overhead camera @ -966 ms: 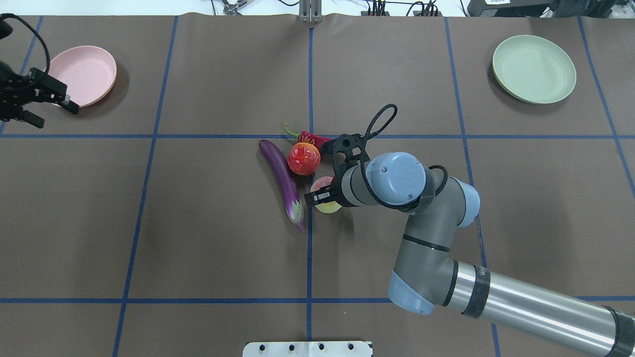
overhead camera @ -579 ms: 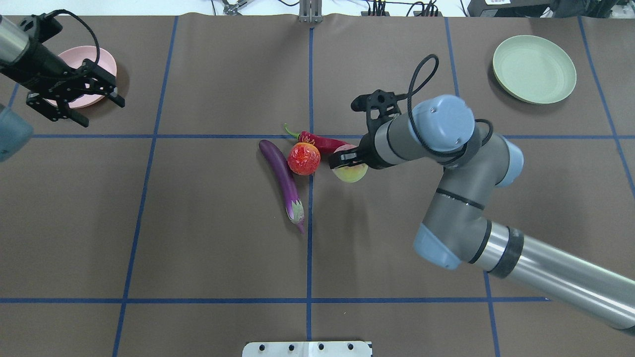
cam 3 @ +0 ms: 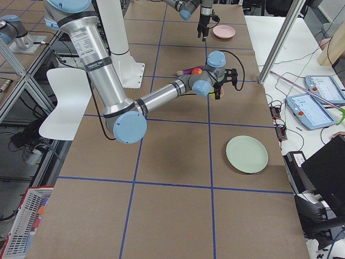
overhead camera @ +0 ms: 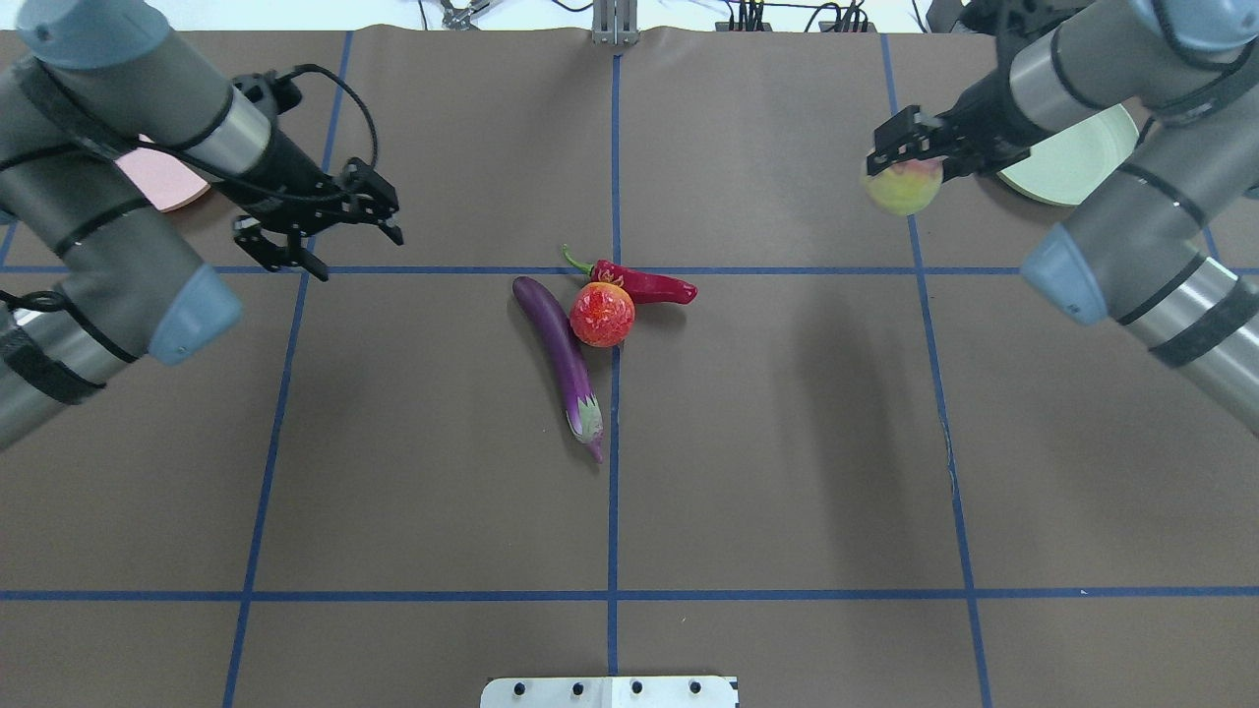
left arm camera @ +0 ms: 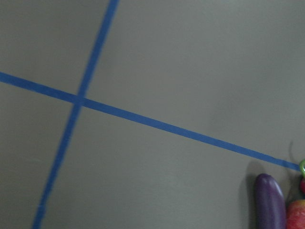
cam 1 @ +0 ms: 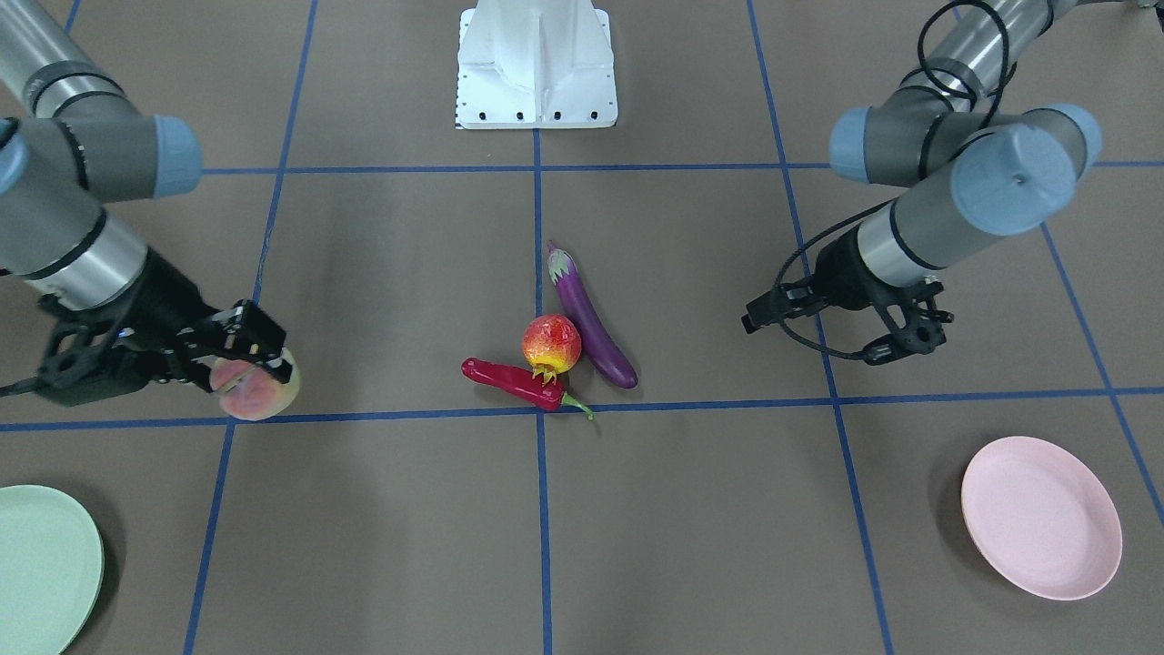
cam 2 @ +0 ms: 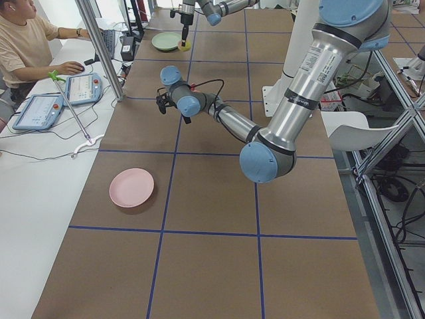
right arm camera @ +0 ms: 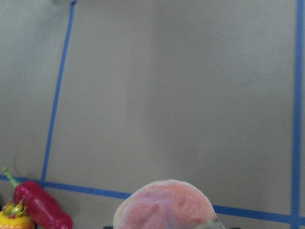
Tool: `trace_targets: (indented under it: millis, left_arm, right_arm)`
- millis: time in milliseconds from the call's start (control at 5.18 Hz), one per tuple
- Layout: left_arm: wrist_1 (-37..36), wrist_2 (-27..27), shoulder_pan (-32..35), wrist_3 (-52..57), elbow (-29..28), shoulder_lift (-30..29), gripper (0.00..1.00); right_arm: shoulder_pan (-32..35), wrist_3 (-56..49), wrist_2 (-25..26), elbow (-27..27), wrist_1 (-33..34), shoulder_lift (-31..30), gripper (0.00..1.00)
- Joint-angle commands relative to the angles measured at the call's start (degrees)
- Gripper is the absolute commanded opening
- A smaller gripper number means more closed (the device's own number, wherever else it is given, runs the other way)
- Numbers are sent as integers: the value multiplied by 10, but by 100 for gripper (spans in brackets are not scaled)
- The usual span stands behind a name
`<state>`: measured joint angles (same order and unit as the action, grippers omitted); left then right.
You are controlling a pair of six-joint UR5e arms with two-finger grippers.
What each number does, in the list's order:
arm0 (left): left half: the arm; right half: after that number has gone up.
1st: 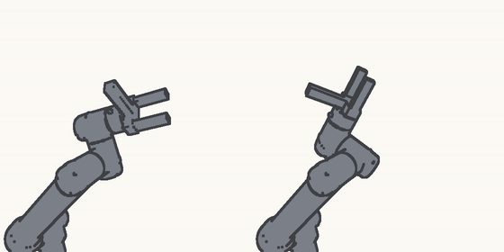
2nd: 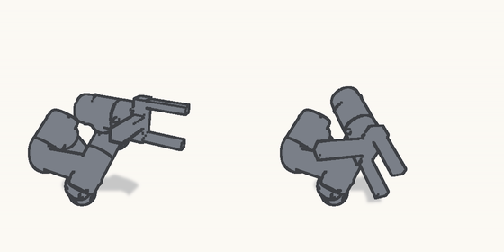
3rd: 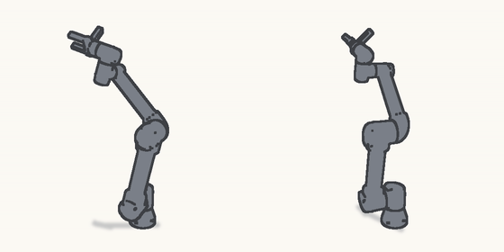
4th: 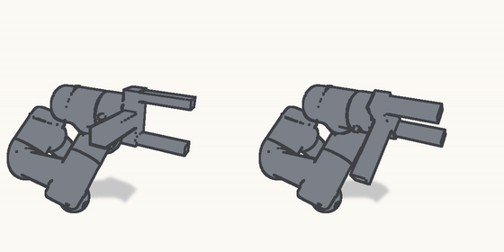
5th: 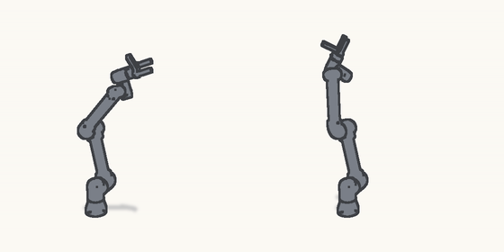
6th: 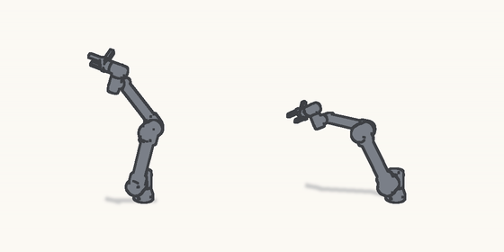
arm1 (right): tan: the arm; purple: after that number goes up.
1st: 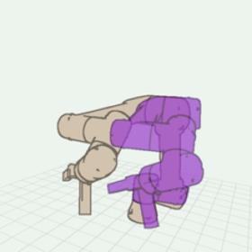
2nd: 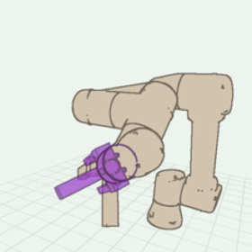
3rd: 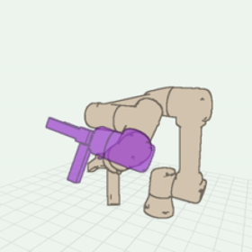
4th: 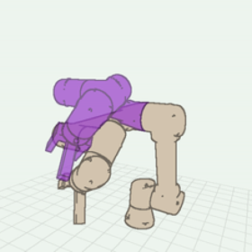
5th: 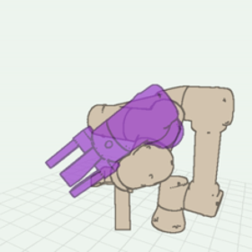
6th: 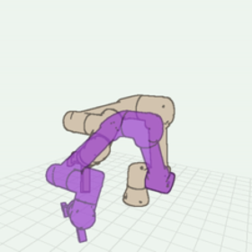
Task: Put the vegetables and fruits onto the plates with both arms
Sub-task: 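Carry peach to green plate with right gripper while left reaches eggplant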
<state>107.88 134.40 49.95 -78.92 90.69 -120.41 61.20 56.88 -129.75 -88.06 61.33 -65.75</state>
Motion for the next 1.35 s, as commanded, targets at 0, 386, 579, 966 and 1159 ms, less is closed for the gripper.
trace_targets:
  millis: [0,386,579,966,1159]
  left_arm:
    - [-3,-76,-87,-56,2,-46,100]
    - [-5,-148,-147,-50,-12,-67,99]
    - [-6,-164,-158,-34,-18,-69,99]
    - [-130,-214,-200,13,-23,-131,99]
    - [-129,-245,-219,17,-46,-145,99]
  right_arm:
    - [91,-109,-13,138,1,6,0]
    - [120,-164,2,257,8,37,0]
    - [116,-163,46,304,11,64,0]
    - [110,-164,63,318,11,63,22]
    - [102,-164,64,318,11,62,42]
